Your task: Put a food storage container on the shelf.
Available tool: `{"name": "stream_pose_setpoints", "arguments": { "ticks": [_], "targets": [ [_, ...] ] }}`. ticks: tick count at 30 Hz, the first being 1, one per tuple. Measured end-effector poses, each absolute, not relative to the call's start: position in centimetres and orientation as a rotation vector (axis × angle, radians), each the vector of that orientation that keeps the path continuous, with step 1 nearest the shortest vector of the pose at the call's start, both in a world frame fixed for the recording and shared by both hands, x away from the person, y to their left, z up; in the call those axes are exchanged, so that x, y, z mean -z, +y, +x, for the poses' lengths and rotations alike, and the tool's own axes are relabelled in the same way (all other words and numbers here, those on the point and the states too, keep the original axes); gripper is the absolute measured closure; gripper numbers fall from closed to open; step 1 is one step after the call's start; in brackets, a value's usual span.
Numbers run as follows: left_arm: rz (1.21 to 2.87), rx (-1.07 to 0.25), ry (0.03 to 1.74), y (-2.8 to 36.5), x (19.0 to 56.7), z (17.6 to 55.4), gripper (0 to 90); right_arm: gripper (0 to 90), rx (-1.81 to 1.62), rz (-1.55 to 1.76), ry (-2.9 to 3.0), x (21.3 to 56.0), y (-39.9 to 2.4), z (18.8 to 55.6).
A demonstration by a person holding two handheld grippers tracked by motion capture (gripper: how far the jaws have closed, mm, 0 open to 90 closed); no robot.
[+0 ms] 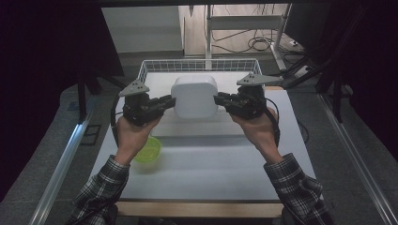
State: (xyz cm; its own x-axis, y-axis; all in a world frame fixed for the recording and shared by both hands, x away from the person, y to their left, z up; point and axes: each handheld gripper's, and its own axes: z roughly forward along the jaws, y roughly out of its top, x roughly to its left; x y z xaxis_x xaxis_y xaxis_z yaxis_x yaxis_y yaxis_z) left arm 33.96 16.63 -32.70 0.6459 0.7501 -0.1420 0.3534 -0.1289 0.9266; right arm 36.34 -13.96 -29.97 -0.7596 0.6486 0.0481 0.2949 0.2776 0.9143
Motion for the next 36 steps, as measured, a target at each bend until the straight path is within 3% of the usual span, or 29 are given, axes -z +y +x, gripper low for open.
{"name": "stream_pose_setpoints", "arguments": {
  "ticks": [20,36],
  "targets": [
    [1.707,-0.435,0.955,16.8,32.0,38.7,75.4,78.1,-1.500,0.933,2.197,29.2,-13.2,41.2],
    [1.689,-0.431,0.931,16.2,32.2,40.5,63.1,63.2,-1.442,0.925,2.160,29.9,-12.4,42.7]
  ]
}}
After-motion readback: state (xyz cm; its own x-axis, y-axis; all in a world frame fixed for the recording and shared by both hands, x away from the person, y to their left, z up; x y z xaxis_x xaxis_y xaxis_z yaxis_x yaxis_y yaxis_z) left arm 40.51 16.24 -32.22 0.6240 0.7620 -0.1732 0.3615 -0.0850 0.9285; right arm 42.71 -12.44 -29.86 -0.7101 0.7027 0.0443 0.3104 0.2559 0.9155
